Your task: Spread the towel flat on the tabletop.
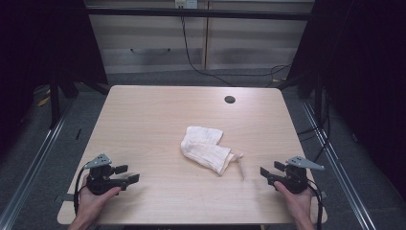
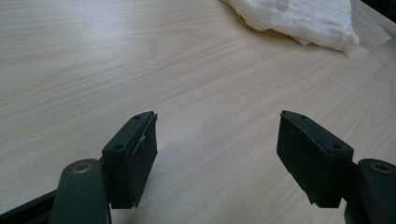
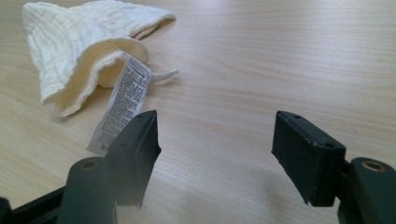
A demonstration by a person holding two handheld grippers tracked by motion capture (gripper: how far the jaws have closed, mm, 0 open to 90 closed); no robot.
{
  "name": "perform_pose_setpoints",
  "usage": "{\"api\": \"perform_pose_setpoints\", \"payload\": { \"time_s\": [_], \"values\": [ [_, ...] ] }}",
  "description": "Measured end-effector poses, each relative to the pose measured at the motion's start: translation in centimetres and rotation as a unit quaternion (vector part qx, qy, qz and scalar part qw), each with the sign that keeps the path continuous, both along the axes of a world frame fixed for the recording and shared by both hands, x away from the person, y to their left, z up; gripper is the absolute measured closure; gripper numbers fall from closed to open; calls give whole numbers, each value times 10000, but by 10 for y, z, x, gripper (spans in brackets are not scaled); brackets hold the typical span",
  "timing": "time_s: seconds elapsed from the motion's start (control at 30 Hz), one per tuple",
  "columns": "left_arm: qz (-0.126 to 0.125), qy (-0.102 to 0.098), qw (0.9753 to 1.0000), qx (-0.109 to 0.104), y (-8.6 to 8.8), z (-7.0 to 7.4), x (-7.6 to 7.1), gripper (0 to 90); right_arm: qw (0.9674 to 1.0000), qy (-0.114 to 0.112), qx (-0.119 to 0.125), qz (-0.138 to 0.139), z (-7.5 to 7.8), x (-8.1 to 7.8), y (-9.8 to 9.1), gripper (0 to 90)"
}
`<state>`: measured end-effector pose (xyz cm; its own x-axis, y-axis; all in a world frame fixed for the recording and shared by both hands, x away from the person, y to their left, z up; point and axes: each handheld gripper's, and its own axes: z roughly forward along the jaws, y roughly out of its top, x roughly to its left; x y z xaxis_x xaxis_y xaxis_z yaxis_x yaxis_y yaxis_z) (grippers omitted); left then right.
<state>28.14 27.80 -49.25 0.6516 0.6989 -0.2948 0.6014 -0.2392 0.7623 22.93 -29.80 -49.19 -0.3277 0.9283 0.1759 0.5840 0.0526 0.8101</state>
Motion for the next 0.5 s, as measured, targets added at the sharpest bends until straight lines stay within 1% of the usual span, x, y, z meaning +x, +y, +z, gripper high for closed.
{"api": "perform_pose_setpoints", "payload": {
  "time_s": [0.1,0.13,0.2,0.27,0.3,0.37,0.4,0.47,0.5],
  "values": [
    [25,13,10000,-6,1,-1,1,289,10000,4,59,30,0,0,0,328],
    [29,9,10000,3,1,-1,2,289,9999,-1,108,126,-1,0,-1,346],
    [79,13,10000,0,0,-1,2,289,9998,-37,127,169,0,-1,-1,359],
    [75,-2,10000,32,0,-1,3,289,9996,-34,123,242,1,-1,0,367],
    [65,9,10000,26,-1,-2,2,288,9992,-16,169,354,3,0,1,374],
    [37,1,10000,59,-2,-2,2,288,9987,7,192,477,5,1,2,417],
    [41,7,10000,73,-2,-1,1,288,9987,7,192,477,5,1,2,417],
    [-29,-30,10000,61,-2,0,1,288,9981,-4,205,577,8,2,4,437],
    [-23,-51,10000,51,-2,0,0,288,9974,34,238,675,10,3,6,451]
  ]
}}
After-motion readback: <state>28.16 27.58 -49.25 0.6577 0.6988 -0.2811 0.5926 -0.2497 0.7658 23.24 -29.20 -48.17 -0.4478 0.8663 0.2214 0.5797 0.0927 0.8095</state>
